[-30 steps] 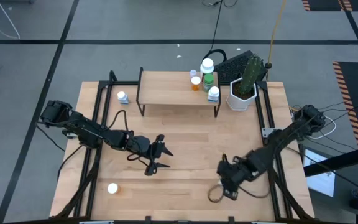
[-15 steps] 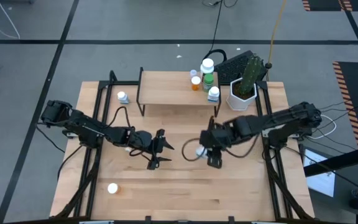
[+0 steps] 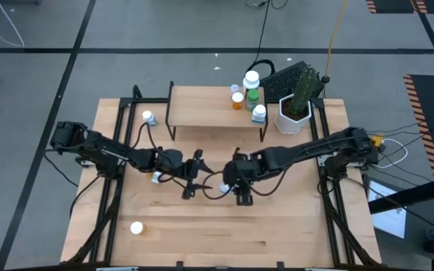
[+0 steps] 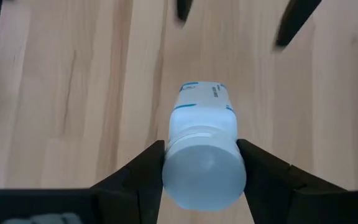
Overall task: Pick and place medicine bottles onto shelf by color
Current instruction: Put the bottom white blue pill bottle on the shelf
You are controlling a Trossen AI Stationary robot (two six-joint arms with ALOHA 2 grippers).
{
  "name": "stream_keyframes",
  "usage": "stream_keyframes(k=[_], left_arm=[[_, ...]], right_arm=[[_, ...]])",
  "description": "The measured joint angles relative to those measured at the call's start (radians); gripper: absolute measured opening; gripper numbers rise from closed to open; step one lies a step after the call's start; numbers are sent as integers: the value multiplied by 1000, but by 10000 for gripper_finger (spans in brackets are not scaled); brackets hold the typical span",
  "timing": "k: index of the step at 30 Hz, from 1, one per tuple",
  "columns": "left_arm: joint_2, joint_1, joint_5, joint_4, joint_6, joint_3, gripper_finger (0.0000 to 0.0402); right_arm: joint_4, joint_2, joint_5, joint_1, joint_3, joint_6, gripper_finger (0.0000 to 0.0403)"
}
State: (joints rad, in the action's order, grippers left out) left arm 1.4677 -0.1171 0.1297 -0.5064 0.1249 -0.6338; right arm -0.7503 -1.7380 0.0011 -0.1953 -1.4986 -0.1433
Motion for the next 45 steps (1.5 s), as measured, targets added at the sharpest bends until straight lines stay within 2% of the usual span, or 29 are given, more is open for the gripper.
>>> stream_keyframes(k=[4,7,10,18,21,27,32,35,38,41,43,45], left_arm=[[18,-21,-13,-34,-3,0,251],[55,-31,-71,-52,-27,-1,251],[94,-31,-142,-53,-91,-15,251],[103,-30,-158,-43,-106,-14,249],[103,-32,-158,-42,-101,-14,230],[103,-31,-158,-42,-104,-13,142],[103,-31,-158,-43,-133,-13,137],[103,-34,-158,-45,-135,-13,146],[103,-41,-158,-48,-139,-13,165],[103,-48,-158,-53,-139,-13,168],[103,-49,-158,-80,-142,-13,163],[103,-49,-158,-124,-155,-13,154]], right_arm=[[103,-12,1,13,0,44,172],[167,-15,1,23,0,62,172],[178,-20,7,27,1,70,172],[175,-19,47,26,1,79,179],[230,-16,49,24,1,102,204],[319,-14,51,24,1,101,267],[328,-10,87,12,1,82,281],[386,39,172,-24,54,89,275],[550,143,304,-79,200,119,265],[871,262,429,-131,427,162,258],[1141,310,425,-148,596,180,256],[1406,309,355,-148,732,167,256]])
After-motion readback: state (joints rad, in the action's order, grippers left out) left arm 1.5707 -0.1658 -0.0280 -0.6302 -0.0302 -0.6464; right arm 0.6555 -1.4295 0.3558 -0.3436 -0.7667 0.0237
